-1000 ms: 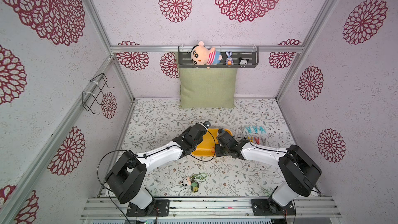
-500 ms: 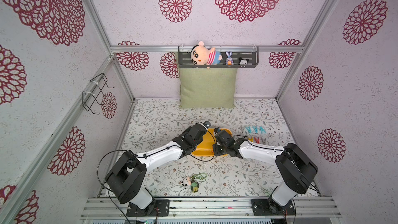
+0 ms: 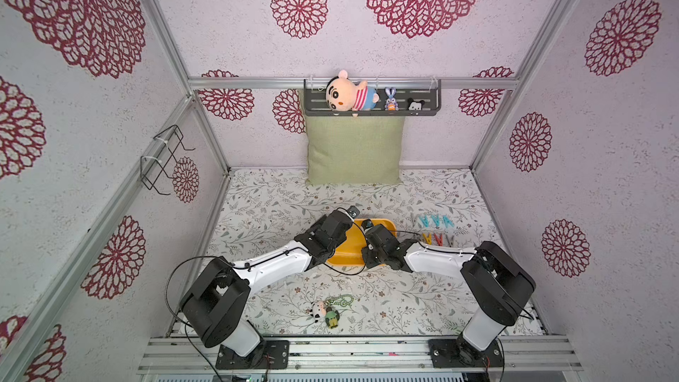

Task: Take the clothespins out of the storage box
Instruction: Pick up the clothespin from the storage box.

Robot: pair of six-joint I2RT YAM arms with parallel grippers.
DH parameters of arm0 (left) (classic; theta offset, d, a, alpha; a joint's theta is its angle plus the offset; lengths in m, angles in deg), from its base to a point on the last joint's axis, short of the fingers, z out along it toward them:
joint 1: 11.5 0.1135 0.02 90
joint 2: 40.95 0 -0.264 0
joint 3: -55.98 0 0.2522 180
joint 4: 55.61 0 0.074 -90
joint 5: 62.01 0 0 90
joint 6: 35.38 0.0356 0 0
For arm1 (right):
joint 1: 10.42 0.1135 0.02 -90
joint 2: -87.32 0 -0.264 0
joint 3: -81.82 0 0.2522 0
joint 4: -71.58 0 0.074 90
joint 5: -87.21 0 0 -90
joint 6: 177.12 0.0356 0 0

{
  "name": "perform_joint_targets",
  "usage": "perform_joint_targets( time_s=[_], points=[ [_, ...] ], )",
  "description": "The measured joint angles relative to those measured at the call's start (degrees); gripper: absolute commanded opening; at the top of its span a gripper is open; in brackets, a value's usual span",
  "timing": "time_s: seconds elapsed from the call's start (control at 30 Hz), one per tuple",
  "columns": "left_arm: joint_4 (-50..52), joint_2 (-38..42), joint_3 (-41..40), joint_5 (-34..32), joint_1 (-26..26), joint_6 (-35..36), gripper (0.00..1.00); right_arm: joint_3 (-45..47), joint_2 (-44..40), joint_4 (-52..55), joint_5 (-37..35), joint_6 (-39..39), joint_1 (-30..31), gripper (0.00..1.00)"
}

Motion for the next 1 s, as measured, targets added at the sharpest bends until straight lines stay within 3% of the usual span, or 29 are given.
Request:
perform_joint_targets(
  time_s=[0.2, 0.43, 0.67, 1.0],
  points=[
    [-0.2, 0.0, 0.0, 0.0, 0.0, 0.0, 0.0, 0.9, 0.1, -2.3, -1.0, -0.2, 0.1, 0.33],
    [-0.3, 0.0, 0.0, 0.0, 0.0, 0.0, 0.0, 1.6, 0.0, -5.5, -2.6, -0.2, 0.2, 0.13],
    [-0.1, 0.0, 0.0, 0.1, 0.0, 0.0, 0.0, 3.1, -3.0, -5.3, -2.5, 0.1, 0.2, 0.01],
    [-0.1, 0.0, 0.0, 0.2, 0.0, 0.0, 0.0, 4.7, -11.9, -2.0, -2.4, 2.1, 0.2, 0.0]
  ],
)
